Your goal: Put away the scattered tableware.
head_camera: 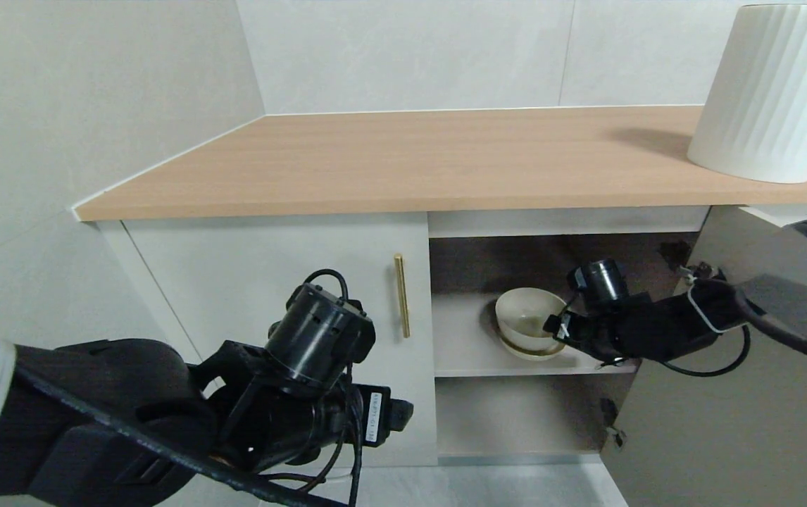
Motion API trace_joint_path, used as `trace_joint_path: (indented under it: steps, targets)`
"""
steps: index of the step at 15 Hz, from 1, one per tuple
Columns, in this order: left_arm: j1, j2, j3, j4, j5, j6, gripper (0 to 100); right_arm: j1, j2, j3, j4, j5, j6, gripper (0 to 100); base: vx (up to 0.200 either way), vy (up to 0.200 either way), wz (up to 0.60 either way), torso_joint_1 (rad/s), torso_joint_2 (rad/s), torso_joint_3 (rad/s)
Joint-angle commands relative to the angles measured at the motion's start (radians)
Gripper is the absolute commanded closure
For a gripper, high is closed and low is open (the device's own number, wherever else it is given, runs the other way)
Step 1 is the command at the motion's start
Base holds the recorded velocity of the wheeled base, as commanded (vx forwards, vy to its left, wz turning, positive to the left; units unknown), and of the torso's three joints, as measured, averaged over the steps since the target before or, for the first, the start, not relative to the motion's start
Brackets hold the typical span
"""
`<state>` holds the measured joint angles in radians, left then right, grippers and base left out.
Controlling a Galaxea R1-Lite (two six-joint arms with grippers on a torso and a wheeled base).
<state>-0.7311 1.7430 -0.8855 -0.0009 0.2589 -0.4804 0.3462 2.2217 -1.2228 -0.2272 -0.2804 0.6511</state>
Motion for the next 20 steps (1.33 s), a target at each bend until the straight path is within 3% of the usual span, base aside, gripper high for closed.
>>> trace_joint_path:
  steps: [1, 3, 4, 6, 8, 10, 20]
  targets:
    - [0.041, -0.118, 0.027, 0.002, 0.002, 0.002, 0, 0.039, -0.254, 0.198, 0.02, 0.092, -0.105, 0, 0.0, 0.0, 0.0, 0.0, 0.0, 0.0]
    - [0.058, -0.257, 0.065, 0.028, 0.0, 0.006, 0, 0.07, -0.436, 0.335, 0.02, 0.15, -0.208, 0, 0.0, 0.0, 0.0, 0.0, 0.0, 0.0]
    - [0.058, -0.257, 0.065, 0.028, 0.0, 0.006, 0, 0.07, -0.436, 0.335, 0.02, 0.15, -0.208, 0, 0.0, 0.0, 0.0, 0.0, 0.0, 0.0]
    - [0.07, -0.382, 0.088, 0.105, -0.015, 0.006, 0, 0.134, -0.631, 0.414, 0.115, 0.158, -0.234, 0, 0.0, 0.0, 0.0, 0.0, 0.0, 0.0]
    - [0.153, -0.43, 0.138, 0.104, -0.049, 0.003, 0, 0.183, -0.778, 0.41, 0.281, 0.158, -0.234, 0, 0.0, 0.0, 0.0, 0.0, 0.0, 0.0]
    - [0.197, -0.488, 0.152, 0.104, -0.061, 0.003, 0, 0.218, -0.866, 0.41, 0.379, 0.155, -0.235, 0, 0.0, 0.0, 0.0, 0.0, 0.0, 0.0]
    - [0.196, -0.464, 0.152, 0.102, -0.058, 0.003, 0, 0.264, -0.886, 0.422, 0.421, 0.147, -0.24, 0, 0.0, 0.0, 0.0, 0.0, 0.0, 0.0]
